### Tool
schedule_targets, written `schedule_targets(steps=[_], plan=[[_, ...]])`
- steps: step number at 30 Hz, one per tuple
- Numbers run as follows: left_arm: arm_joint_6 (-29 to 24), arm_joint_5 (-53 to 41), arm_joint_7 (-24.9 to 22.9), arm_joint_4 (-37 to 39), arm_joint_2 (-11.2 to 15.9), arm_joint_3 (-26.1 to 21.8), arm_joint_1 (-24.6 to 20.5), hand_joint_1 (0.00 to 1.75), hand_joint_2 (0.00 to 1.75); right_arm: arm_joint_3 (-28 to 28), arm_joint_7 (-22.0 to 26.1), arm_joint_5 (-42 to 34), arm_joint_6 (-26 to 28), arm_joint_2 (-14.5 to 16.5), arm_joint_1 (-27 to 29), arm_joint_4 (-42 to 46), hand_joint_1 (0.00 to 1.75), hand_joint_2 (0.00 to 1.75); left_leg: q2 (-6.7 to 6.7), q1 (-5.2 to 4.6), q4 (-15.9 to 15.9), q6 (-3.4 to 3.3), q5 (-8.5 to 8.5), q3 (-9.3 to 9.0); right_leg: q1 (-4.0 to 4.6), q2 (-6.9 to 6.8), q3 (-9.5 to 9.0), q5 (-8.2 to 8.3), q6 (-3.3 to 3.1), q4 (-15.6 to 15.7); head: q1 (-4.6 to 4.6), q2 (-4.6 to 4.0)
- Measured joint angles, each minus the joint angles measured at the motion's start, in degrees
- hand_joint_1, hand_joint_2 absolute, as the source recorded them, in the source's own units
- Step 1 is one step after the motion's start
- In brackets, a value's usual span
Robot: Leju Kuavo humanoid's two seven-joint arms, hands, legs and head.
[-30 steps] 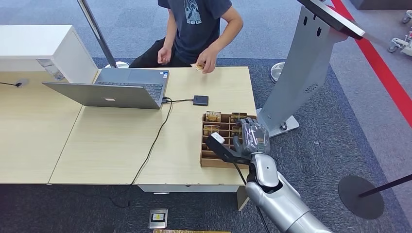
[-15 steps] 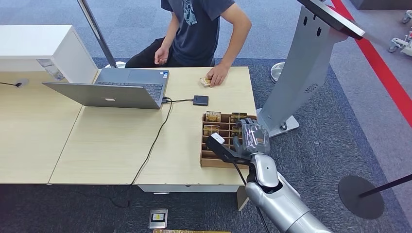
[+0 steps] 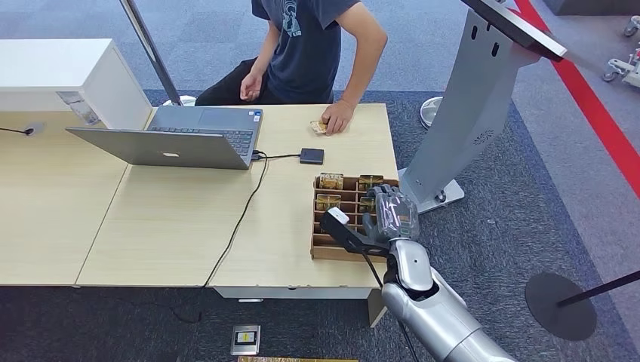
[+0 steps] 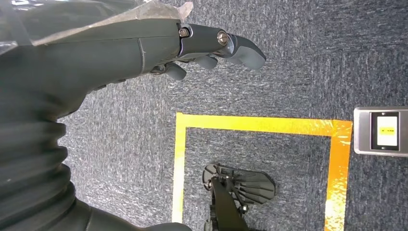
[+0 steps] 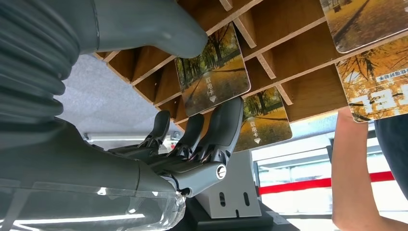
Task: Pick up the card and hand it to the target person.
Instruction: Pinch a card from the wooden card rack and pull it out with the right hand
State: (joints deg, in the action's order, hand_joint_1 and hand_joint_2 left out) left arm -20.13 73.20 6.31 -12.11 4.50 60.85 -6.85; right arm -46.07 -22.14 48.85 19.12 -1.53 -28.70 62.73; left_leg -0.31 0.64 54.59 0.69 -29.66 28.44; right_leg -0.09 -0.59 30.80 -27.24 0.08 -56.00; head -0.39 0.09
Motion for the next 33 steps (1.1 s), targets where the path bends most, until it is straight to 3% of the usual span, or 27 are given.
schedule_targets(steps=[10,25,33], plan=[[0.00,0.00,0.00,0.00,-0.01,0.00,0.00,0.00,1.75,0.00,0.00,0.00,-0.04,0.00,0.00,0.01,0.79,1.75,0.00,0.00,0.00,0.00,0.00,0.00,0.00,0.00,0.00,0.00,0.00,0.00,0.00,0.00],[0.08,-0.06,0.04,0.00,-0.21,0.00,-0.05,0.00,1.75,-0.04,-0.30,-0.36,-0.70,-0.02,0.06,0.03,1.04,1.75,0.00,0.00,0.00,0.00,0.00,-0.01,0.00,0.00,0.00,0.00,0.00,0.00,-0.01,0.00],[0.21,0.33,0.24,0.00,-0.22,0.00,-0.04,0.00,1.75,-0.02,-0.04,-0.78,-0.82,-0.02,-0.02,0.03,0.99,1.75,0.00,0.00,0.00,0.00,0.00,-0.01,0.00,0.00,0.00,0.00,0.00,0.00,0.00,0.00]])
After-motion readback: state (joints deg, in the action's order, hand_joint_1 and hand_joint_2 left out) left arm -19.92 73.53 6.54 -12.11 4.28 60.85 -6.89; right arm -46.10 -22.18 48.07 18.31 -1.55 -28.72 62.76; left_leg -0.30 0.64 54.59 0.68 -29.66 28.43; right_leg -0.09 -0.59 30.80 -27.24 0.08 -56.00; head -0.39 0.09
